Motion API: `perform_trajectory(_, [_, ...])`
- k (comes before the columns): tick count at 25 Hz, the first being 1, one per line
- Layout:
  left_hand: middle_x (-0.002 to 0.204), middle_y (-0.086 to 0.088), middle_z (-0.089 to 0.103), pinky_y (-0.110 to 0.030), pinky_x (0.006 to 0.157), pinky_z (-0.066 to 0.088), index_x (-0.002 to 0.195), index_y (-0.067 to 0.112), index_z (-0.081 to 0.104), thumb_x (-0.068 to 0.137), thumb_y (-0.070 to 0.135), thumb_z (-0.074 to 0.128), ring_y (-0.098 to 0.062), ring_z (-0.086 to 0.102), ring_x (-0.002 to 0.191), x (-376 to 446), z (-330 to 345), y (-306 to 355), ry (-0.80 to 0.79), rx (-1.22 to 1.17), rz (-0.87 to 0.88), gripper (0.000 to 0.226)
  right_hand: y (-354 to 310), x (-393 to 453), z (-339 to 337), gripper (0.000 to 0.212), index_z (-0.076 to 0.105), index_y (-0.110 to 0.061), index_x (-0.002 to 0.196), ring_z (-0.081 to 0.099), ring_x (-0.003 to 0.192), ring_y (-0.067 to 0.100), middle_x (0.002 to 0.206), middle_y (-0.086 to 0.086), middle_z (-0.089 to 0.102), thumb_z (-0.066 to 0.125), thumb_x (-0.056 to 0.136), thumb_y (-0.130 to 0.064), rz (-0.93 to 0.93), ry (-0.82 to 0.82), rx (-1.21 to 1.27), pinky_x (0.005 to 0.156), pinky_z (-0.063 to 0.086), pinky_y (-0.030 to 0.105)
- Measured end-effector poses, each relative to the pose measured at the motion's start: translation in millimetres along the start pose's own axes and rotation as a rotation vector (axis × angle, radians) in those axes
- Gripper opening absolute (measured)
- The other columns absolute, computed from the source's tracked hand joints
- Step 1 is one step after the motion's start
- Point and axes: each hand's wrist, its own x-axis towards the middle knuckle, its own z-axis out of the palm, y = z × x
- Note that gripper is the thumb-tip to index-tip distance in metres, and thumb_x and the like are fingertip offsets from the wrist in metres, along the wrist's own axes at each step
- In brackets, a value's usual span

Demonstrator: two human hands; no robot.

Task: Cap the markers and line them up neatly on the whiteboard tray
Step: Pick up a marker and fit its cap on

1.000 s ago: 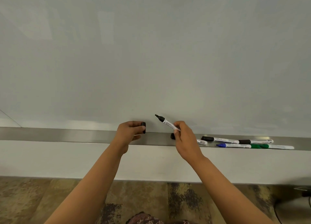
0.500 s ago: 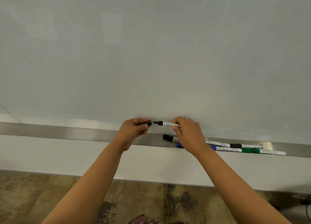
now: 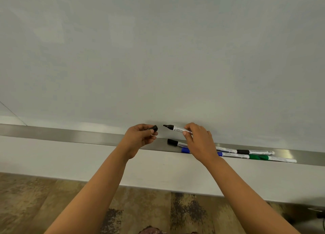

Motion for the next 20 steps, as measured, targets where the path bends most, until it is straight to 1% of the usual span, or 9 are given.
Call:
perform_trajectory(2, [0.072, -0.009, 0.071, -0.016, 0.053, 0.056, 0.093, 0.001, 0.060, 0.089, 0.002, 0.050, -0.011, 0.066, 0.057, -2.0, 1.1, 2.5, 0.006, -0.222, -0.098, 0.011, -1.2, -3.0, -0.8, 0.012, 0.056, -0.017, 0.096, 0.047, 0.069, 0.016, 0.074, -0.008, 0.053, 0.046, 0.094, -0.024, 0.049, 0.044, 0.107, 0.070, 0.040, 0.036])
perform_trajectory(4, [0.068, -0.007, 0.073, -0.017, 0.050, 0.055, 0.090, 0.001, 0.060, 0.089, 0.006, 0.049, -0.011, 0.064, 0.055, -3.6, 0.5, 4.3, 0.004, -0.346, -0.164, 0.012, -3.7, -6.2, 0.1, 0.010, 0.056, -0.017, 0.093, 0.046, 0.060, 0.010, 0.065, -0.013, 0.049, 0.047, 0.094, -0.023, 0.074, 0.056, 0.179, 0.062, 0.039, 0.032])
perform_trajectory(7, [0.068, -0.003, 0.074, -0.017, 0.048, 0.053, 0.093, 0.006, 0.061, 0.090, 0.011, 0.050, -0.010, 0.060, 0.053, -6.9, -1.8, 3.5, -0.002, -0.343, -0.184, 0.012, -6.1, -11.5, 3.1, 0.011, 0.054, -0.016, 0.095, 0.043, 0.058, 0.007, 0.064, -0.014, 0.046, 0.046, 0.095, -0.024, 0.118, 0.044, 0.240, 0.059, 0.036, 0.029])
perform_trajectory(9, [0.070, -0.006, 0.072, -0.018, 0.049, 0.054, 0.098, 0.005, 0.059, 0.091, 0.008, 0.048, -0.012, 0.060, 0.056, -9.1, -1.7, 3.3, 0.000, -0.376, -0.178, 0.013, -7.2, -14.6, 5.0, 0.013, 0.054, -0.015, 0.098, 0.043, 0.058, 0.007, 0.065, -0.013, 0.046, 0.045, 0.095, -0.024, 0.170, 0.046, 0.295, 0.056, 0.036, 0.027])
perform_trajectory(11, [0.078, -0.011, 0.068, -0.018, 0.053, 0.057, 0.102, 0.000, 0.057, 0.092, 0.003, 0.046, -0.015, 0.063, 0.063, -10.7, 0.7, 4.5, 0.008, -0.442, -0.180, 0.016, -9.5, -17.9, 6.9, 0.015, 0.053, -0.014, 0.100, 0.042, 0.058, 0.007, 0.066, -0.011, 0.046, 0.044, 0.096, -0.025, 0.222, 0.053, 0.355, 0.054, 0.036, 0.024])
perform_trajectory(15, [0.088, -0.018, 0.063, -0.024, 0.058, 0.061, 0.087, -0.008, 0.058, 0.091, -0.003, 0.047, -0.022, 0.073, 0.063, -16.3, 8.2, 7.7, 0.027, -0.554, -0.180, 0.012, -17.2, -25.2, 10.6, 0.011, 0.052, -0.016, 0.094, 0.042, 0.058, 0.006, 0.066, -0.011, 0.046, 0.044, 0.096, -0.024, 0.272, 0.048, 0.462, 0.052, 0.034, 0.016])
perform_trajectory(17, [0.085, -0.019, 0.066, -0.025, 0.056, 0.061, 0.087, -0.008, 0.058, 0.091, -0.002, 0.047, -0.024, 0.073, 0.062, -18.8, 9.8, 8.6, 0.027, -0.572, -0.182, 0.013, -21.6, -28.1, 12.6, 0.010, 0.050, -0.019, 0.092, 0.041, 0.058, 0.007, 0.065, -0.010, 0.046, 0.043, 0.096, -0.025, 0.282, 0.034, 0.498, 0.054, 0.035, 0.020])
perform_trajectory(18, [0.079, -0.019, 0.069, -0.024, 0.054, 0.061, 0.087, -0.008, 0.058, 0.091, -0.001, 0.048, -0.023, 0.073, 0.061, -19.5, 9.5, 8.7, 0.027, -0.575, -0.186, 0.014, -23.9, -29.1, 13.5, 0.010, 0.050, -0.019, 0.091, 0.041, 0.058, 0.008, 0.065, -0.009, 0.046, 0.043, 0.096, -0.025, 0.279, 0.031, 0.510, 0.054, 0.035, 0.021])
perform_trajectory(20, [0.066, -0.011, 0.074, -0.023, 0.054, 0.060, 0.085, -0.003, 0.061, 0.091, 0.006, 0.050, -0.017, 0.071, 0.059, -19.2, 7.7, 8.9, 0.020, -0.505, -0.188, 0.015, -28.5, -30.4, 14.9, 0.010, 0.050, -0.020, 0.090, 0.041, 0.057, 0.009, 0.064, -0.009, 0.046, 0.044, 0.096, -0.025, 0.269, 0.028, 0.523, 0.053, 0.034, 0.022])
